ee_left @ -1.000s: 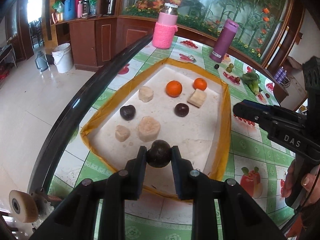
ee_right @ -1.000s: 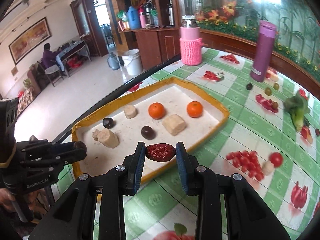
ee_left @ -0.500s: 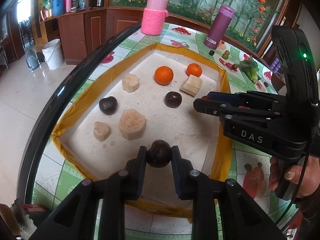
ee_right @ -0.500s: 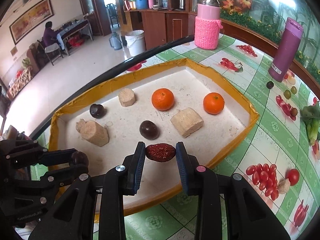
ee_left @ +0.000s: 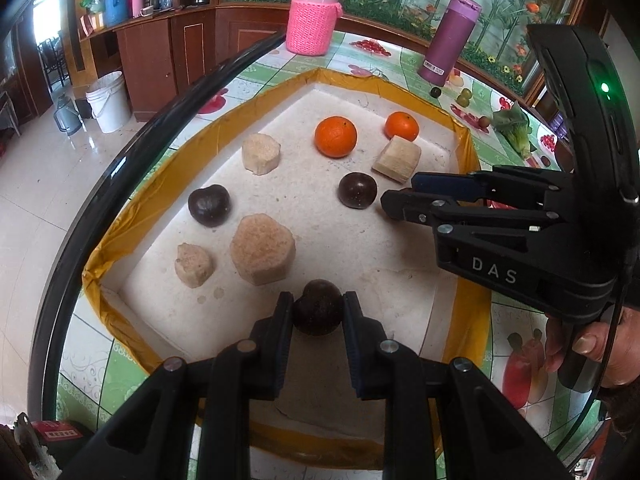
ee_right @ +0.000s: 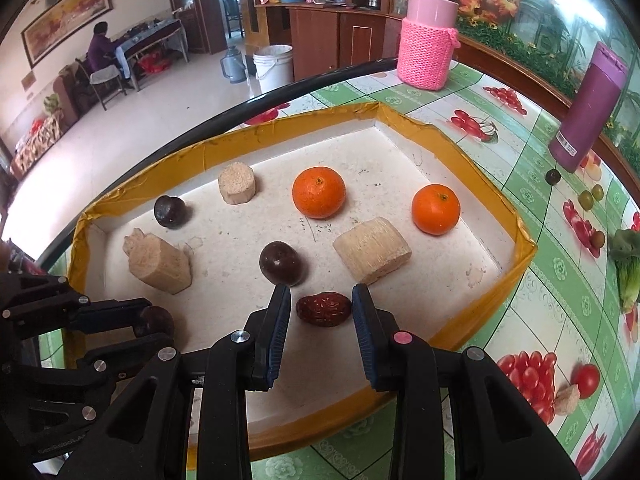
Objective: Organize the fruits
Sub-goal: 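Open the right tool releasing the date while the left tool releases the plum, then withdraw both tools from the tray back over the table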
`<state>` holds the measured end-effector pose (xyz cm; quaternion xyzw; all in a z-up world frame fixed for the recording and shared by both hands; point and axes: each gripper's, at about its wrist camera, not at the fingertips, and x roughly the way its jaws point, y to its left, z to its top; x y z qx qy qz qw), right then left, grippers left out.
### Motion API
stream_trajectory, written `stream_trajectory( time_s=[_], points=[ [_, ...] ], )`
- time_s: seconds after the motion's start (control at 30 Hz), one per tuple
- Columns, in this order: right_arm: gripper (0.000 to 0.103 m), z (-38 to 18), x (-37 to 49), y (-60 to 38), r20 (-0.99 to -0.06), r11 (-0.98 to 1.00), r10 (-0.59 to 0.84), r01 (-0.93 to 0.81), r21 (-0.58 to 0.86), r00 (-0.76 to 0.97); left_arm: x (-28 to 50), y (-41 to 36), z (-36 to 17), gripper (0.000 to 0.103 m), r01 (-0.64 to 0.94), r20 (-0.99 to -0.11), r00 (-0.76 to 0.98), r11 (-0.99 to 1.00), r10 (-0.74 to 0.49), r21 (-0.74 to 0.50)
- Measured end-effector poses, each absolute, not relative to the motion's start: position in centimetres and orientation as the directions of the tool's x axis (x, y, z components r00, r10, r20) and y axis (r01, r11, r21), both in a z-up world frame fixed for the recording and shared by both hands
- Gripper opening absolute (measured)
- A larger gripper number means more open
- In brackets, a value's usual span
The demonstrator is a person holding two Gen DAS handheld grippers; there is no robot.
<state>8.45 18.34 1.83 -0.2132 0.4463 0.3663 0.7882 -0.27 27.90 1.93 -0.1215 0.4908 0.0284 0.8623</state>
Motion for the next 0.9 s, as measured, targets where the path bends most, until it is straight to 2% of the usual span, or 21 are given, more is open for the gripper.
stream_trajectory(
  time_s=[0.23, 0.37, 0.4, 0.53, 0.8, 0.9],
  points=[
    [0.031, 1.5, 8.4, 18.6, -0.865, 0.633, 0.375, -0.774, -0.025, 0.334, -0.2, 27.4, 1.7, 0.030, -0.156, -0.856, 0.514, 0.977, -0.046, -0.146],
    [0.032, 1.5, 8.3, 18.6, -0.867, 0.636, 0.368, -0.771, -0.030, 0.337, -0.1, 27.1, 1.8, 0.046, -0.149, -0.856, 0.513, 0.976, -0.060, -0.158],
    [0.032, 1.5, 8.2, 18.6, -0.867, 0.635, 0.368, -0.772, -0.030, 0.336, -0.2, 26.9, 1.8, 0.048, -0.148, -0.856, 0.514, 0.978, -0.053, -0.149],
    [0.038, 2.0, 7.6, 18.3, -0.857, 0.637, 0.364, -0.769, -0.057, 0.364, -0.5, 26.6, 2.2, 0.052, -0.138, -0.852, 0.522, 0.982, -0.037, -0.127],
    [0.044, 3.7, 6.5, 16.3, -0.833, 0.674, 0.378, -0.737, -0.052, 0.405, -1.6, 27.1, 3.4, 0.059, -0.158, -0.836, 0.549, 0.980, -0.011, -0.117],
    [0.050, 4.7, 5.7, 15.4, -0.815, 0.690, 0.389, -0.722, -0.051, 0.430, -2.1, 27.0, 3.9, 0.063, -0.161, -0.829, 0.560, 0.981, 0.002, -0.107]
  ],
)
